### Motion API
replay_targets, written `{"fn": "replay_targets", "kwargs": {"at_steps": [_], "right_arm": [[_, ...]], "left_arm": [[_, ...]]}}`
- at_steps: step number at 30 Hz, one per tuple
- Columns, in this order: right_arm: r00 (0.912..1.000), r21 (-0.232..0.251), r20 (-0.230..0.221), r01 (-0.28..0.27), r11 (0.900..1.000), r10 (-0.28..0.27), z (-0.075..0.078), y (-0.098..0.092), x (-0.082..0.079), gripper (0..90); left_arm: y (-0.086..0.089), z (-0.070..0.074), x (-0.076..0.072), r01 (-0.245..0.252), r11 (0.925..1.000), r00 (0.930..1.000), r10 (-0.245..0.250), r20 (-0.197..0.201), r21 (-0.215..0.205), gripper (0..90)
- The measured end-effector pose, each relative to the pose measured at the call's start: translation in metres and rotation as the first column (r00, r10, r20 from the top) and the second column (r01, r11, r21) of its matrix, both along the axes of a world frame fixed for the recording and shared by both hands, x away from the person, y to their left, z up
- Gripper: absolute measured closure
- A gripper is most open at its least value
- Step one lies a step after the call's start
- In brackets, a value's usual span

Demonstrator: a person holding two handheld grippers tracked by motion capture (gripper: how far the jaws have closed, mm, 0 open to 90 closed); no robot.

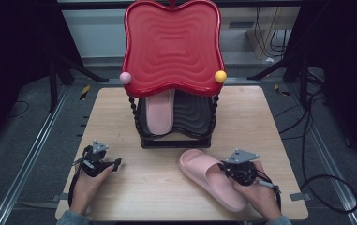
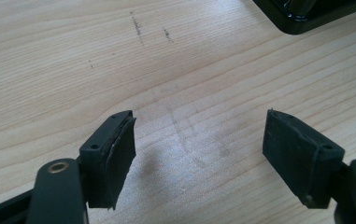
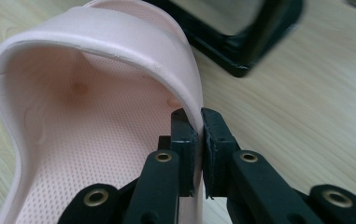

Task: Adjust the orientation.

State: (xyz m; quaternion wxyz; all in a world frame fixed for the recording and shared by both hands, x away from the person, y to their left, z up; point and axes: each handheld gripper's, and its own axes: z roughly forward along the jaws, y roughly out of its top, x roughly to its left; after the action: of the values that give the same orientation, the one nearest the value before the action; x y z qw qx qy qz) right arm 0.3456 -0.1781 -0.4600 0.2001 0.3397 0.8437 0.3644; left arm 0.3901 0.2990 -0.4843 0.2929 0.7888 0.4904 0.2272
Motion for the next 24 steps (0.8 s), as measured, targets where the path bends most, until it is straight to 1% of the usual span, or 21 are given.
{"fn": "replay_targets", "kwargs": {"at_steps": [2, 5, 8, 9, 10, 13, 16, 18, 19, 20, 22, 24], "right_arm": [[0.9997, -0.013, -0.008, -0.022, 1.000, 0.022, -0.004, 0.012, 0.004, 84.8], [0.9984, -0.018, -0.019, -0.053, 0.998, 0.053, -0.006, 0.027, 0.011, 84.7], [0.9969, -0.020, -0.031, -0.073, 0.997, 0.072, -0.007, 0.037, 0.021, 84.5], [0.9969, -0.020, -0.031, -0.073, 0.997, 0.072, -0.007, 0.037, 0.021, 84.5], [0.9962, -0.028, -0.041, -0.079, 0.997, 0.078, -0.008, 0.042, 0.027, 84.3], [0.9943, -0.036, -0.063, -0.088, 0.995, 0.086, -0.009, 0.043, 0.033, 83.3], [0.9911, -0.030, -0.099, -0.092, 0.995, 0.089, -0.009, 0.042, 0.036, 77.5], [0.9900, -0.033, -0.110, -0.094, 0.995, 0.089, -0.008, 0.040, 0.035, 71.6], [0.9887, -0.038, -0.121, -0.094, 0.995, 0.089, -0.007, 0.039, 0.034, 68.3], [0.9884, -0.047, -0.123, -0.095, 0.994, 0.088, -0.005, 0.038, 0.032, 65.6], [0.9885, -0.062, -0.122, -0.097, 0.993, 0.089, 0.000, 0.036, 0.028, 62.2], [0.9870, -0.058, -0.136, -0.095, 0.994, 0.087, 0.006, 0.034, 0.022, 59.6]], "left_arm": [[0.001, 0.000, 0.000, -0.006, 1.0000, 1.0000, 0.006, 0.003, -0.002, 25.0], [0.002, 0.000, 0.000, -0.009, 1.0000, 1.0000, 0.009, 0.003, -0.003, 25.0], [0.001, -0.001, 0.001, -0.007, 1.0000, 1.0000, 0.007, -0.005, 0.001, 25.0], [0.001, -0.001, 0.001, -0.007, 1.0000, 1.0000, 0.007, -0.005, 0.001, 25.0], [0.002, -0.002, 0.000, -0.006, 1.0000, 1.0000, 0.006, -0.005, -0.004, 25.0], [0.002, -0.002, 0.000, -0.007, 1.0000, 0.9999, 0.007, -0.007, -0.007, 25.0], [0.001, -0.002, 0.000, -0.006, 1.0000, 1.0000, 0.006, -0.004, -0.008, 25.1], [0.000, -0.002, 0.000, -0.002, 1.0000, 1.0000, 0.002, -0.004, -0.008, 25.2], [0.000, -0.002, 0.000, 0.002, 1.0000, 1.0000, -0.002, -0.004, -0.009, 25.4], [0.000, -0.002, 0.000, 0.005, 0.9999, 1.0000, -0.005, -0.004, -0.009, 25.8], [-0.001, -0.003, 0.000, 0.008, 0.9999, 1.0000, -0.008, -0.003, -0.011, 26.0], [-0.001, -0.003, 0.000, 0.011, 0.9998, 0.9999, -0.011, -0.004, -0.014, 26.0]]}}
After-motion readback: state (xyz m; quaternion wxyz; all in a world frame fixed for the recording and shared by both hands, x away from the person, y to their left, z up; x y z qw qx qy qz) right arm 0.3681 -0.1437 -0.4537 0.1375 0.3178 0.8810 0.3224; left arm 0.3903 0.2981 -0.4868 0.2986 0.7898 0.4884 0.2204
